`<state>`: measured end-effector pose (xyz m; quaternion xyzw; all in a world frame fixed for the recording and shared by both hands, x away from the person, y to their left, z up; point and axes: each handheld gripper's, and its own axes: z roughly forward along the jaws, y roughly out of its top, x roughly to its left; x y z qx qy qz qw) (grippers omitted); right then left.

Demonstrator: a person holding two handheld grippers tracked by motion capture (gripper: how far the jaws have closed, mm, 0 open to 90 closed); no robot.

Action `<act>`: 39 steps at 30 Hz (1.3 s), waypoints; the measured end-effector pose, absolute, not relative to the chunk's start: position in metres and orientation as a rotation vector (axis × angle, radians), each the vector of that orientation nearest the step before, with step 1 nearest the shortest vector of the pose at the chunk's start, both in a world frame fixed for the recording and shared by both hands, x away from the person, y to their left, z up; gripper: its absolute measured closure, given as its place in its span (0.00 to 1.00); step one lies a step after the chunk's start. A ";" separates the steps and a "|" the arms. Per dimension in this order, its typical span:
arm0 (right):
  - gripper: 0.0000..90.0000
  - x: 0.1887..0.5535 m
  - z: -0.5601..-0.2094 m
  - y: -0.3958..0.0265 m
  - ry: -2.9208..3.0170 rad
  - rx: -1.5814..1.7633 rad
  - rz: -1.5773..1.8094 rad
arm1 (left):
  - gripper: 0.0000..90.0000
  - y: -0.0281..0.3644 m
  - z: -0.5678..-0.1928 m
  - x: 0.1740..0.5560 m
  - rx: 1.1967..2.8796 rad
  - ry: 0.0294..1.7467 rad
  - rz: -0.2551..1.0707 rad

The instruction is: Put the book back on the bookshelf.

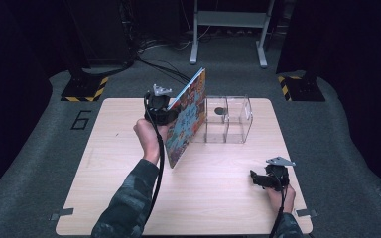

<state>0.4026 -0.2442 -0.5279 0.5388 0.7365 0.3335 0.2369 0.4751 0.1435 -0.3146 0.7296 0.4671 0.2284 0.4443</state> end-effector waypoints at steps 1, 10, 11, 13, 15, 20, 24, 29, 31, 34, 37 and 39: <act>0.17 0.402 -0.528 -0.243 2.011 1.492 0.917 | 0.90 0.144 -0.316 0.475 1.803 1.160 0.567; 0.17 0.402 -0.528 -0.242 1.998 1.501 0.918 | 0.89 0.142 -0.323 0.479 1.758 1.201 0.559; 0.17 0.402 -0.528 -0.242 1.998 1.502 0.918 | 0.89 0.142 -0.324 0.479 1.756 1.206 0.558; 0.17 0.402 -0.528 -0.242 1.999 1.500 0.918 | 0.89 0.140 -0.325 0.479 1.760 1.201 0.570; 0.17 0.402 -0.528 -0.242 1.999 1.500 0.918 | 0.89 0.138 -0.325 0.480 1.769 1.189 0.577; 0.17 0.402 -0.528 -0.242 1.998 1.501 0.918 | 0.89 0.136 -0.326 0.482 1.773 1.175 0.591; 0.17 0.402 -0.528 -0.242 2.000 1.499 0.919 | 0.89 0.133 -0.325 0.483 1.797 1.154 0.601; 0.17 0.402 -0.528 -0.242 2.002 1.502 0.914 | 0.89 0.131 -0.325 0.486 1.823 1.134 0.619; 0.17 0.402 -0.528 -0.242 2.003 1.502 0.915 | 0.89 0.131 -0.325 0.486 1.823 1.133 0.619; 0.17 0.402 -0.528 -0.242 1.996 1.502 0.919 | 0.89 0.131 -0.325 0.486 1.821 1.134 0.616; 0.17 0.402 -0.528 -0.242 2.007 1.494 0.913 | 0.89 0.133 -0.327 0.487 1.825 1.129 0.607; 0.17 0.402 -0.528 -0.242 2.007 1.492 0.911 | 0.89 0.134 -0.328 0.487 1.832 1.125 0.603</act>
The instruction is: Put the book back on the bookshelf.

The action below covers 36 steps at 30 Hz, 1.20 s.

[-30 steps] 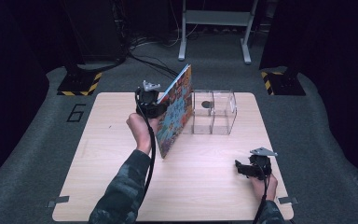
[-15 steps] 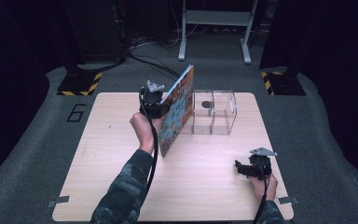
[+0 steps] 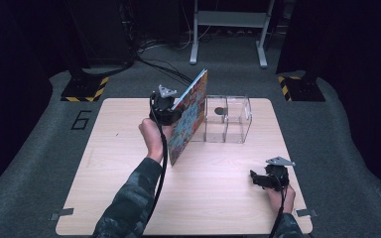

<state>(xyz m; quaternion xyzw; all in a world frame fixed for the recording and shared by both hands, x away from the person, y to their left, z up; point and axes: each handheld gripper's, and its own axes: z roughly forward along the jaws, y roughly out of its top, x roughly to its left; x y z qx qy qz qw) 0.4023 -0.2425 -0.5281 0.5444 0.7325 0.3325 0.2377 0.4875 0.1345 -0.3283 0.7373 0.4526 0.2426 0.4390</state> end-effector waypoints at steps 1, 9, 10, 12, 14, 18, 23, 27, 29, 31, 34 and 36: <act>0.17 0.402 -0.528 -0.242 2.006 1.492 0.912 | 0.88 0.134 -0.328 0.487 1.832 1.125 0.603; 0.17 0.402 -0.528 -0.242 2.007 1.492 0.912 | 0.71 0.139 -0.329 0.490 1.820 1.080 0.564; 0.17 0.402 -0.528 -0.242 2.004 1.492 0.915 | 0.66 0.139 -0.328 0.489 1.825 1.078 0.553; 0.17 0.402 -0.528 -0.242 2.002 1.489 0.918 | 0.58 0.141 -0.328 0.488 1.813 1.073 0.529; 0.17 0.403 -0.529 -0.243 2.005 1.479 0.916 | 0.51 0.144 -0.326 0.486 1.809 1.065 0.523; 0.17 0.403 -0.528 -0.243 2.008 1.480 0.917 | 0.37 0.148 -0.321 0.482 1.809 1.044 0.510; 0.17 0.402 -0.528 -0.242 2.002 1.498 0.918 | 0.25 0.156 -0.314 0.475 1.812 1.046 0.517; 0.17 0.402 -0.528 -0.242 2.000 1.500 0.918 | 0.17 0.163 -0.310 0.467 1.827 1.022 0.506; 0.17 0.402 -0.528 -0.242 1.996 1.504 0.918 | 0.13 0.168 -0.306 0.460 1.849 0.996 0.509; 0.17 0.402 -0.529 -0.242 1.994 1.506 0.918 | 0.12 0.170 -0.305 0.457 1.869 0.987 0.512; 0.17 0.402 -0.529 -0.242 1.993 1.505 0.919 | 0.09 0.175 -0.304 0.447 1.890 0.982 0.516; 0.17 0.402 -0.529 -0.242 1.995 1.503 0.918 | 0.07 0.176 -0.303 0.443 1.911 0.973 0.522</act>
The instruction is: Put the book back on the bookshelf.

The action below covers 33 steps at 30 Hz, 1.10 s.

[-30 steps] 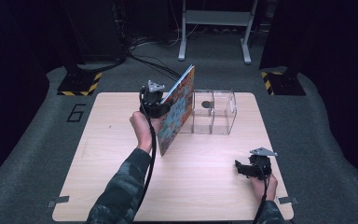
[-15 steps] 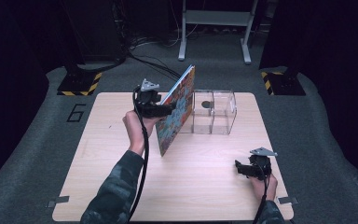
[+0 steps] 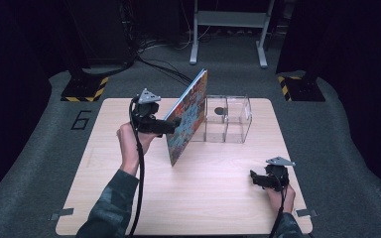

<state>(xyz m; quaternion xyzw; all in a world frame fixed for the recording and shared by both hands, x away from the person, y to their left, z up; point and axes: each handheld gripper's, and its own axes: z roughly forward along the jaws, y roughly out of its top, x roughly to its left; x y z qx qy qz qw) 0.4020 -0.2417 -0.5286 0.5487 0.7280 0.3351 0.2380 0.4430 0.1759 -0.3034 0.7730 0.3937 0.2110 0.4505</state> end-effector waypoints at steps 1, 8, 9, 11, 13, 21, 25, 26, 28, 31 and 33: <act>0.17 0.402 -0.528 -0.242 2.000 1.501 0.918 | 0.05 0.178 -0.304 0.438 1.920 0.969 0.517; 0.17 0.402 -0.528 -0.242 2.002 1.509 0.911 | 0.00 0.191 -0.310 0.420 1.962 0.960 0.529; 0.17 0.402 -0.528 -0.242 2.002 1.508 0.913 | 0.00 0.194 -0.313 0.417 1.954 0.961 0.528; 0.17 0.402 -0.529 -0.242 1.993 1.507 0.918 | 0.00 0.197 -0.315 0.415 1.963 0.966 0.523; 0.17 0.403 -0.529 -0.244 2.010 1.475 0.916 | 0.00 0.205 -0.326 0.410 1.968 0.986 0.528; 0.17 0.403 -0.528 -0.244 2.014 1.477 0.914 | 0.00 0.231 -0.359 0.397 1.976 1.041 0.536; 0.16 0.403 -0.528 -0.244 2.012 1.478 0.913 | 0.00 0.249 -0.386 0.389 1.977 1.100 0.518; 0.16 0.403 -0.528 -0.244 2.012 1.479 0.913 | 0.00 0.253 -0.392 0.388 1.978 1.114 0.510; 0.16 0.403 -0.528 -0.244 2.013 1.478 0.912 | 0.00 0.258 -0.405 0.383 1.966 1.142 0.517; 0.16 0.403 -0.528 -0.244 2.012 1.479 0.913 | 0.00 0.265 -0.419 0.379 1.964 1.165 0.509; 0.16 0.403 -0.528 -0.244 2.012 1.479 0.912 | 0.00 0.271 -0.431 0.376 1.974 1.186 0.504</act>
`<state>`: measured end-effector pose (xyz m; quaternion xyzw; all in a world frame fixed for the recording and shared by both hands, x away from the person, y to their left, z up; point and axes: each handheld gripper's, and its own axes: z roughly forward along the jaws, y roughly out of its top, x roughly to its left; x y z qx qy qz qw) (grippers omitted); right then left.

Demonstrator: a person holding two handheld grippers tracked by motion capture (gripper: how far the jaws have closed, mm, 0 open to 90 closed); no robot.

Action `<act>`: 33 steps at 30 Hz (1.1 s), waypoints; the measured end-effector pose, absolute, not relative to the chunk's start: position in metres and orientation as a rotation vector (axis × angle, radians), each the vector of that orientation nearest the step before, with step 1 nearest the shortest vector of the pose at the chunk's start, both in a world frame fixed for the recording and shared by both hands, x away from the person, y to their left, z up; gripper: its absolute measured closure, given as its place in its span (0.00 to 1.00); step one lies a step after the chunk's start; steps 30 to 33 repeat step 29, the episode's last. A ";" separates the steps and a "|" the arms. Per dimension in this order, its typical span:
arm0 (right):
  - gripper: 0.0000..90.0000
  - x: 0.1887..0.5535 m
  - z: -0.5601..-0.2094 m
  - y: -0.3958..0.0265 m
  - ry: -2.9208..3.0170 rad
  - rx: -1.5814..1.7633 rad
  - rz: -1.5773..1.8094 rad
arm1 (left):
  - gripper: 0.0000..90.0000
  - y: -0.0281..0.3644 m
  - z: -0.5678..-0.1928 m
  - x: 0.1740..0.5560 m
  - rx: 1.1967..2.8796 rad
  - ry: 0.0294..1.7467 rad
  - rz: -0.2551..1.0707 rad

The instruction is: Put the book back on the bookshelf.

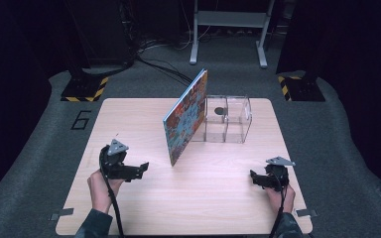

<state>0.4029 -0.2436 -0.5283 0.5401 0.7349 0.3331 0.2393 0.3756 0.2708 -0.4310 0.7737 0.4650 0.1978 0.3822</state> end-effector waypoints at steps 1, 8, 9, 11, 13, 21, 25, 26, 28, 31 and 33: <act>0.16 0.403 -0.528 -0.244 2.011 1.480 0.911 | 0.00 0.274 -0.437 0.374 1.972 1.197 0.505; 0.16 0.403 -0.528 -0.243 2.007 1.490 0.912 | 0.00 0.288 -0.480 0.365 2.015 1.189 0.482; 0.16 0.404 -0.528 -0.243 2.005 1.494 0.913 | 0.00 0.289 -0.486 0.364 2.006 1.205 0.485; 0.16 0.404 -0.528 -0.243 2.003 1.498 0.918 | 0.00 0.292 -0.494 0.363 2.014 1.226 0.469; 0.16 0.404 -0.528 -0.243 2.003 1.499 0.920 | 0.00 0.297 -0.509 0.360 2.036 1.269 0.456; 0.16 0.404 -0.528 -0.243 2.009 1.495 0.907 | 0.00 0.301 -0.530 0.351 2.070 1.243 0.515; 0.16 0.405 -0.528 -0.243 2.005 1.493 0.912 | 0.00 0.300 -0.532 0.350 2.046 1.248 0.547; 0.16 0.405 -0.528 -0.243 2.004 1.492 0.912 | 0.00 0.300 -0.532 0.350 2.043 1.254 0.544; 0.16 0.405 -0.528 -0.243 2.004 1.491 0.912 | 0.00 0.300 -0.532 0.350 2.046 1.252 0.545; 0.16 0.405 -0.528 -0.243 2.004 1.493 0.909 | 0.00 0.300 -0.532 0.350 2.045 1.252 0.545; 0.16 0.405 -0.528 -0.243 2.004 1.493 0.909 | 0.00 0.300 -0.532 0.350 2.045 1.252 0.545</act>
